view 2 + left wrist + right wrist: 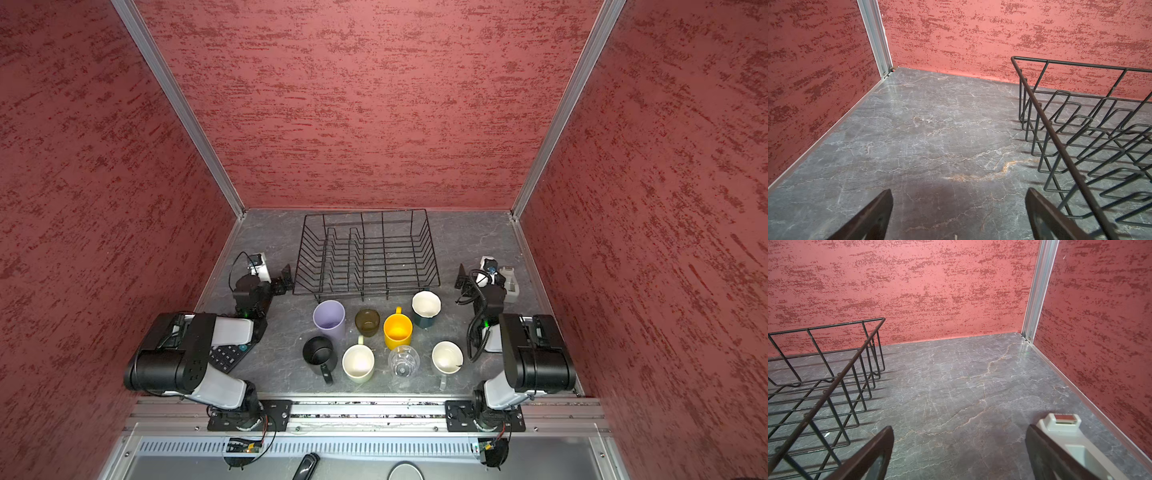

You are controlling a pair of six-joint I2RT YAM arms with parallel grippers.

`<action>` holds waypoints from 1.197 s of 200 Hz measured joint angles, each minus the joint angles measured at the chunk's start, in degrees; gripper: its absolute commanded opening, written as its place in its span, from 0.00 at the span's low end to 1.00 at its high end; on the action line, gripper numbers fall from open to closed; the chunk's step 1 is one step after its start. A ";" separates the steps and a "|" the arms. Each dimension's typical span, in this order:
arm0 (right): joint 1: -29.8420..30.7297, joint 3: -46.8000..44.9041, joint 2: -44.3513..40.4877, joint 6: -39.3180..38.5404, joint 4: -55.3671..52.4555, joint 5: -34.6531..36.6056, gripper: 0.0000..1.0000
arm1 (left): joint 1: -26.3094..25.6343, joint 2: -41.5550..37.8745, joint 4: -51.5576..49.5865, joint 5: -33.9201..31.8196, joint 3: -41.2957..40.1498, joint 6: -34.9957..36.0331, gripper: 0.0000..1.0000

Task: Load cups into a dish rack
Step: Pick up the cup from the center of the table.

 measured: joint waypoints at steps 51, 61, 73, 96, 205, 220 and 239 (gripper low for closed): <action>0.00 0.00 0.00 0.00 -0.02 0.00 0.99 | 0.00 0.00 0.00 0.00 0.00 0.00 0.99; -0.02 0.00 0.00 0.00 -0.02 0.00 0.99 | 0.00 0.00 0.00 0.00 0.00 0.00 0.99; -0.02 0.00 0.00 0.00 -0.02 0.00 0.99 | 0.00 0.00 0.00 0.00 0.00 0.00 1.00; -0.02 0.00 0.00 0.00 -0.02 -0.02 0.99 | 0.00 0.00 0.00 0.00 0.00 0.00 1.00; -0.11 -0.02 0.00 0.15 -0.04 0.31 0.99 | 0.28 0.00 0.00 0.20 0.00 0.00 1.00; -0.11 -0.31 -0.94 0.70 -0.52 1.97 0.99 | 0.00 -0.85 -1.86 -0.81 0.35 0.04 0.99; -0.11 -0.57 -8.76 1.68 -6.73 4.83 0.99 | -1.20 -7.23 -12.81 -4.81 3.63 -0.66 0.99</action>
